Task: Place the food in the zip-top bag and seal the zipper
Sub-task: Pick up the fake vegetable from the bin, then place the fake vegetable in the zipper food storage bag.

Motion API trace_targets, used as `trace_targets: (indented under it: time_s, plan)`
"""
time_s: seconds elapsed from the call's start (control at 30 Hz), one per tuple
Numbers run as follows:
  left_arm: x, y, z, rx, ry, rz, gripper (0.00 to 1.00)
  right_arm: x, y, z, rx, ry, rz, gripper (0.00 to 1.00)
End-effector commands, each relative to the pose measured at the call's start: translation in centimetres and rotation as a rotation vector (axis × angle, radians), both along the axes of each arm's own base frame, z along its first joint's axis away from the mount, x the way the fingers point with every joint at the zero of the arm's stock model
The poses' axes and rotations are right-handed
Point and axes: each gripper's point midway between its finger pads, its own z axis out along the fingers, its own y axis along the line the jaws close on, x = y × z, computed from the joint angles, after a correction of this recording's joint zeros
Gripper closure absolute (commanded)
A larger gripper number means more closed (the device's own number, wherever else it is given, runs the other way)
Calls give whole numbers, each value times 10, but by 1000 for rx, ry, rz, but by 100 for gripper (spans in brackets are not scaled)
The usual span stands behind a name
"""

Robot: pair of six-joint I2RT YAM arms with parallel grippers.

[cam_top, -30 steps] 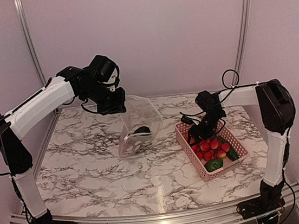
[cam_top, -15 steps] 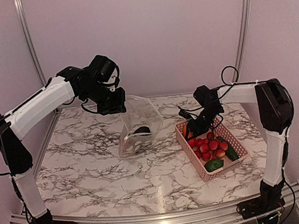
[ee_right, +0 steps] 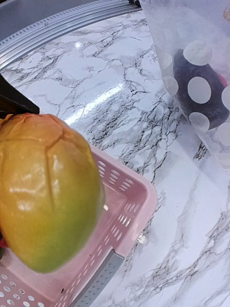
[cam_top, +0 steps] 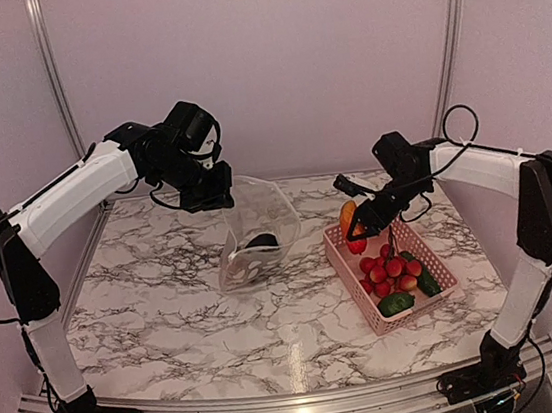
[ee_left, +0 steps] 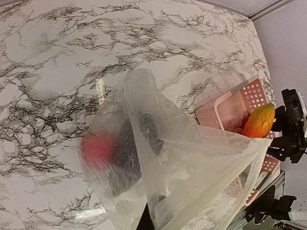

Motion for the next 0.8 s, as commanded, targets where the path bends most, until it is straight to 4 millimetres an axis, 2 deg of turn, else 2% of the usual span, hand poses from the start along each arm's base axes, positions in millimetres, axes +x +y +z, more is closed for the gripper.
trace_targets:
  time_s: [0.0,0.2,0.4,0.57,0.77]
  plan:
    - [-7,6,1,4,19,8,100,-4,4,42,52,-102,104,64]
    - [-8,6,3,-12,9,16,100,2,13,95,99,-244,175,64]
    - [-7,0,8,-62,-5,15,100,-9,47,150,156,-398,289,65]
    - [-6,-6,11,-91,-13,3,100,-34,90,172,185,-472,403,67]
    - [-7,-11,13,-124,-15,-9,100,-48,130,178,202,-515,494,67]
